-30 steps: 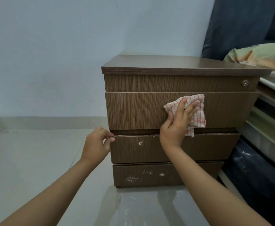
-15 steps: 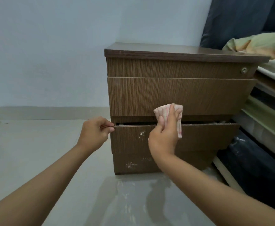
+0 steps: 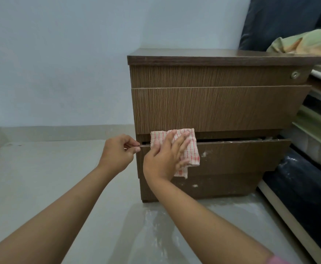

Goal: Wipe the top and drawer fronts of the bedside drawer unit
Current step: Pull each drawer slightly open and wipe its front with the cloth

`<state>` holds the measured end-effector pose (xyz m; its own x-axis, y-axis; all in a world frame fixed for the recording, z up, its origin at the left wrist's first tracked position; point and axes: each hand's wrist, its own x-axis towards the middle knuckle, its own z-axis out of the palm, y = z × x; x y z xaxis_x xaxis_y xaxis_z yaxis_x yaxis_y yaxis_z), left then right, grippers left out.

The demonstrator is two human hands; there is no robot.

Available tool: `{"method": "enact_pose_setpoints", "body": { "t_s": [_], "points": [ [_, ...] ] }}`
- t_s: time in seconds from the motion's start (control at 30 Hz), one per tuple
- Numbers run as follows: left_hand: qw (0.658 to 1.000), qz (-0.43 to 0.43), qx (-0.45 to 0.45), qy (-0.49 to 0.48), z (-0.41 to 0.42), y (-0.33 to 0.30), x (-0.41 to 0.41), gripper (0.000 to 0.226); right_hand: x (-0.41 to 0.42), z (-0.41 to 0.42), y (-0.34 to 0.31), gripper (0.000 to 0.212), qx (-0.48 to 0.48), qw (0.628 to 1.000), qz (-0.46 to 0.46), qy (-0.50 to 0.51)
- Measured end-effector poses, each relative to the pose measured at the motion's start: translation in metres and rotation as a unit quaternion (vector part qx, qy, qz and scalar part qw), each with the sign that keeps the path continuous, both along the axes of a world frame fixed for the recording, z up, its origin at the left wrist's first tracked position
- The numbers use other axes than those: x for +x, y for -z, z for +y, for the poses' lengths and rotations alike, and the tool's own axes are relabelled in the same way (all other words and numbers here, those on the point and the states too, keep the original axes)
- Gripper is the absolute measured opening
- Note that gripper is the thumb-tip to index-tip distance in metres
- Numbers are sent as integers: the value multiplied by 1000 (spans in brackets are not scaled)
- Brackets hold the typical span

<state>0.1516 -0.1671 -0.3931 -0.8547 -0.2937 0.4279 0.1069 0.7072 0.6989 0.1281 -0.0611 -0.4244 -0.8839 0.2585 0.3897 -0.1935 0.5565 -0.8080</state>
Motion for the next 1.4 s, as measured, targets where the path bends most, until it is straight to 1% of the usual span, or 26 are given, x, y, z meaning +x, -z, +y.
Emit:
{"method": "enact_pose_setpoints", "body": {
  "t_s": [0.23,0.5,0.8,1.2,1.4],
  "points": [
    [1000,1,-3,-1,-1,1,-1,9,-8,6,0,56,-4,999,-12,43],
    [1000,6,-12,1,0,1,0,7,-21,43,-2,54,-11,997,-21,73],
    [1000,5,-15,-3,1,1,1,7,-40,102,-8,53,29,993,-38,111],
    [999,11,-26,-16,3,1,3,6,-63,177,-8,54,116,982,-57,141],
    [1000,18,-15,-20,7,0,4,7,-76,218,-7,53,131,977,-61,156]
  ]
}}
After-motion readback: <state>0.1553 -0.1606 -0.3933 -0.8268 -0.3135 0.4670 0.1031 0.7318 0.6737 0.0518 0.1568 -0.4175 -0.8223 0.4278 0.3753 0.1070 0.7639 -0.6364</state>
